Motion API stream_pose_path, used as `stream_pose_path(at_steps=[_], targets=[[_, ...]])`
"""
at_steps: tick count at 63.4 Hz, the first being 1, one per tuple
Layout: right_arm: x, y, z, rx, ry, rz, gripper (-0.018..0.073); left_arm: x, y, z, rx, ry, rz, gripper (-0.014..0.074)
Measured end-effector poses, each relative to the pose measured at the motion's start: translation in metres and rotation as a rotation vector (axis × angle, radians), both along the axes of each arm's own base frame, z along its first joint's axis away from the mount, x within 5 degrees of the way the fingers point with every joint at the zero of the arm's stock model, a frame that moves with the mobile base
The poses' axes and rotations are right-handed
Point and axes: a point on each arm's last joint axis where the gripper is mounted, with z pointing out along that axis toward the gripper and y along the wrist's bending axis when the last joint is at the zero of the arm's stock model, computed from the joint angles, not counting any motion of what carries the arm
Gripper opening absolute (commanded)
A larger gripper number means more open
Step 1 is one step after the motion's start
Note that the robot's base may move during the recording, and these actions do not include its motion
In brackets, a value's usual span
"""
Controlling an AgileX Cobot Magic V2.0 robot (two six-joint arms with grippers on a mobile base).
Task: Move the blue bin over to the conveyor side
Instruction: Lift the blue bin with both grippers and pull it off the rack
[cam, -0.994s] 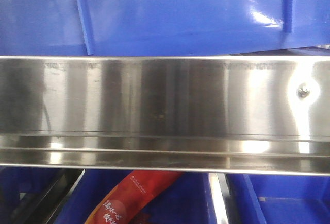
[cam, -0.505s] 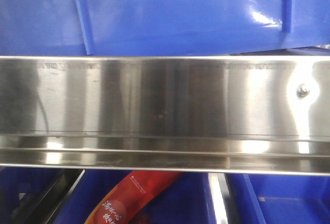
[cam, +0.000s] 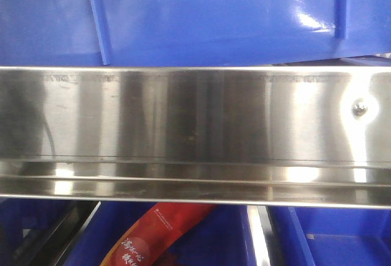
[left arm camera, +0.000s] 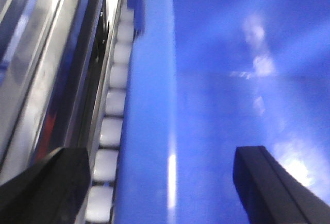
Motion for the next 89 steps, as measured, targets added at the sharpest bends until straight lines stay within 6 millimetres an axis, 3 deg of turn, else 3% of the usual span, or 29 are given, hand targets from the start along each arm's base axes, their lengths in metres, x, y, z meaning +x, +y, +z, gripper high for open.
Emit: stream_pose_path(at_steps=[10, 27, 53, 60, 74, 89], targets=[[0.0, 0.0, 0.0, 0.0, 0.0, 0.0, -0.0078, 0.0, 0.0, 0.008, -0.006, -0.021, 0.0, 0.0397], [0.0, 0.0, 0.0, 0.0, 0.0, 0.0, -0.0078, 0.009, 0.0, -0.011, 0.025, 0.067, 0.006, 0.0392], [0.0, 0.0, 0.0, 0.001, 0.0, -0.001, -0.0078, 0.01, 0.0, -0.012, 0.026, 0.071, 0.006, 0.0378], [0.0, 0.0, 0.0, 0.001, 0.0, -0.001, -0.0078, 0.01, 0.0, -0.012, 0.026, 0.071, 0.006, 0.03], [0.0, 0.0, 0.0, 0.001, 0.0, -0.001, -0.0078, 0.01, 0.0, -0.01, 0.016, 0.06, 0.011, -0.0028], [0.0, 0.0, -0.001, -0.001, 0.001, -0.002, -0.0078, 0.01, 0.0, -0.01, 0.018, 0.062, 0.011, -0.0007]])
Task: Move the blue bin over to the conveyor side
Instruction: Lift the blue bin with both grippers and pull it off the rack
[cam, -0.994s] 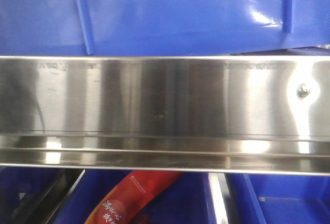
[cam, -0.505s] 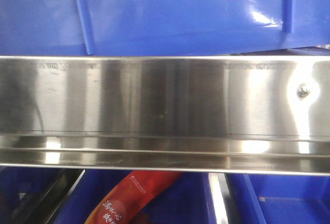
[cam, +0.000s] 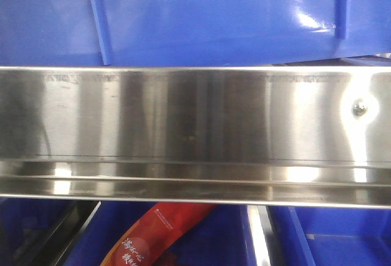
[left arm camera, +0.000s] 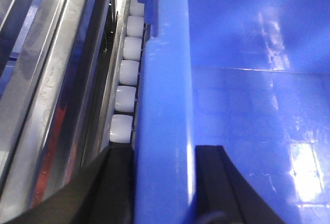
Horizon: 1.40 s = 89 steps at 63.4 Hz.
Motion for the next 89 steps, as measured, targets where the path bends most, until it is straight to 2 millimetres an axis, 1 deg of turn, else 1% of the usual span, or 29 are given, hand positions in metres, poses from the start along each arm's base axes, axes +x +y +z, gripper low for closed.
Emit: stream_pose_path(at_steps=[14, 24, 28, 32, 38, 43, 48, 53, 57, 64, 70, 76, 81, 89], targets=[[0.0, 0.0, 0.0, 0.0, 0.0, 0.0, -0.0078, 0.0, 0.0, 0.0, 0.0, 0.0, 0.0, -0.0009], [0.0, 0.0, 0.0, 0.0, 0.0, 0.0, -0.0079, -0.001, 0.0, 0.007, 0.006, 0.021, 0.0, -0.0018], [0.0, 0.0, 0.0, -0.001, 0.005, 0.0, -0.0079, -0.002, 0.001, 0.012, 0.013, 0.028, -0.005, -0.0018], [-0.002, 0.0, 0.0, 0.0, 0.02, -0.003, -0.0079, -0.005, 0.001, 0.021, 0.017, 0.036, -0.005, -0.0018], [-0.007, -0.001, 0.006, 0.013, 0.016, -0.009, -0.0079, -0.009, 0.002, 0.033, 0.022, 0.032, -0.004, -0.0018], [-0.016, -0.002, 0.016, 0.025, -0.008, -0.017, -0.0079, -0.012, 0.003, 0.044, 0.025, 0.017, -0.008, -0.0018], [-0.029, -0.004, 0.028, 0.04, -0.035, -0.029, -0.0079, -0.015, 0.003, 0.057, 0.027, -0.009, -0.017, -0.0018], [-0.043, -0.007, 0.04, 0.052, -0.074, -0.037, -0.0079, -0.019, -0.002, 0.067, 0.036, -0.026, -0.035, -0.0018], [-0.056, -0.01, 0.046, 0.048, -0.095, -0.045, -0.0079, -0.024, -0.009, 0.072, 0.053, -0.035, -0.051, -0.0018], [-0.077, -0.018, 0.043, 0.033, -0.082, -0.07, -0.0079, -0.029, -0.022, 0.073, 0.068, -0.025, -0.087, -0.0018], [-0.092, -0.022, 0.041, 0.03, -0.066, -0.09, -0.0079, -0.032, -0.029, 0.072, 0.072, -0.008, -0.097, -0.0018], [-0.108, -0.025, 0.042, 0.038, -0.071, -0.108, -0.0079, -0.038, -0.034, 0.075, 0.078, -0.01, -0.108, -0.0018], [-0.123, -0.028, 0.046, 0.042, -0.088, -0.116, -0.0079, -0.048, -0.039, 0.083, 0.085, -0.031, -0.117, -0.0018], [-0.139, -0.032, 0.048, 0.037, -0.109, -0.123, -0.0079, -0.064, -0.044, 0.096, 0.083, -0.077, -0.12, -0.0018]])
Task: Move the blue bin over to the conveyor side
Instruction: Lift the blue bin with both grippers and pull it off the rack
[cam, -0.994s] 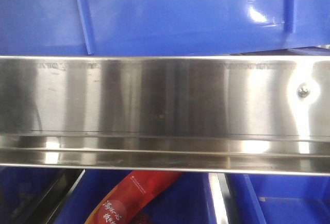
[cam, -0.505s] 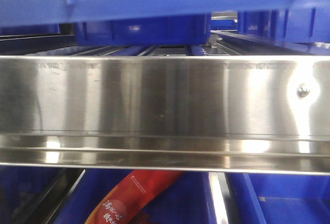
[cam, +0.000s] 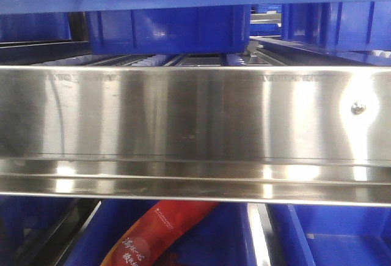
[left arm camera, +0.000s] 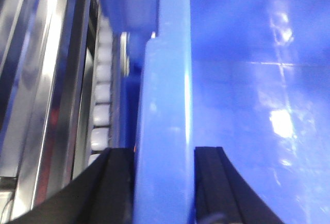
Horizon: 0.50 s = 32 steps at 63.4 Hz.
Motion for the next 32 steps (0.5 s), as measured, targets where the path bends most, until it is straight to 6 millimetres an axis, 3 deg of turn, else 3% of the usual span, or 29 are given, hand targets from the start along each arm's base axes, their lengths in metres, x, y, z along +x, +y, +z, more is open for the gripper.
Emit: stream_pose_path(at_steps=[16, 32], targets=[[-0.008, -0.001, -0.003, 0.001, 0.002, -0.001, -0.0079, -0.039, -0.002, 0.02, 0.007, -0.081, 0.011, -0.0018], [-0.011, 0.001, -0.002, 0.023, 0.0, 0.02, -0.0079, -0.069, 0.008, 0.006, -0.004, -0.038, 0.033, -0.0018]])
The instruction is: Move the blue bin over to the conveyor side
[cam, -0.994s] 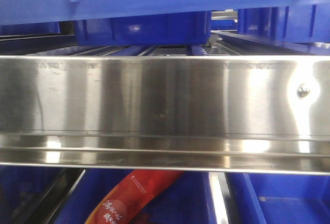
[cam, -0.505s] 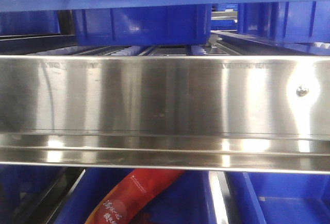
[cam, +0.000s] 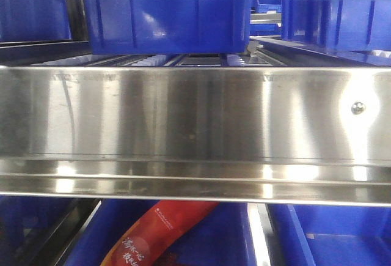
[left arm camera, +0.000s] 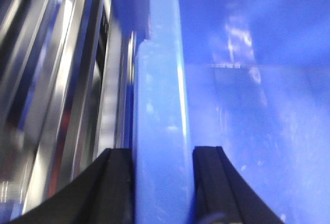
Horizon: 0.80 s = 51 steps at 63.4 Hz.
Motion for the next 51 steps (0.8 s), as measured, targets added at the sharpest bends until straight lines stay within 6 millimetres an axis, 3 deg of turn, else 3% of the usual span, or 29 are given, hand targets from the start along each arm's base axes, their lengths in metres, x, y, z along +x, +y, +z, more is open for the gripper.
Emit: stream_pose_path(at_steps=[51], targets=[[0.0001, 0.0009, -0.0002, 0.01, -0.036, 0.009, -0.0079, -0.0039, 0.0022, -0.0033, 0.005, 0.006, 0.012, -0.0018]])
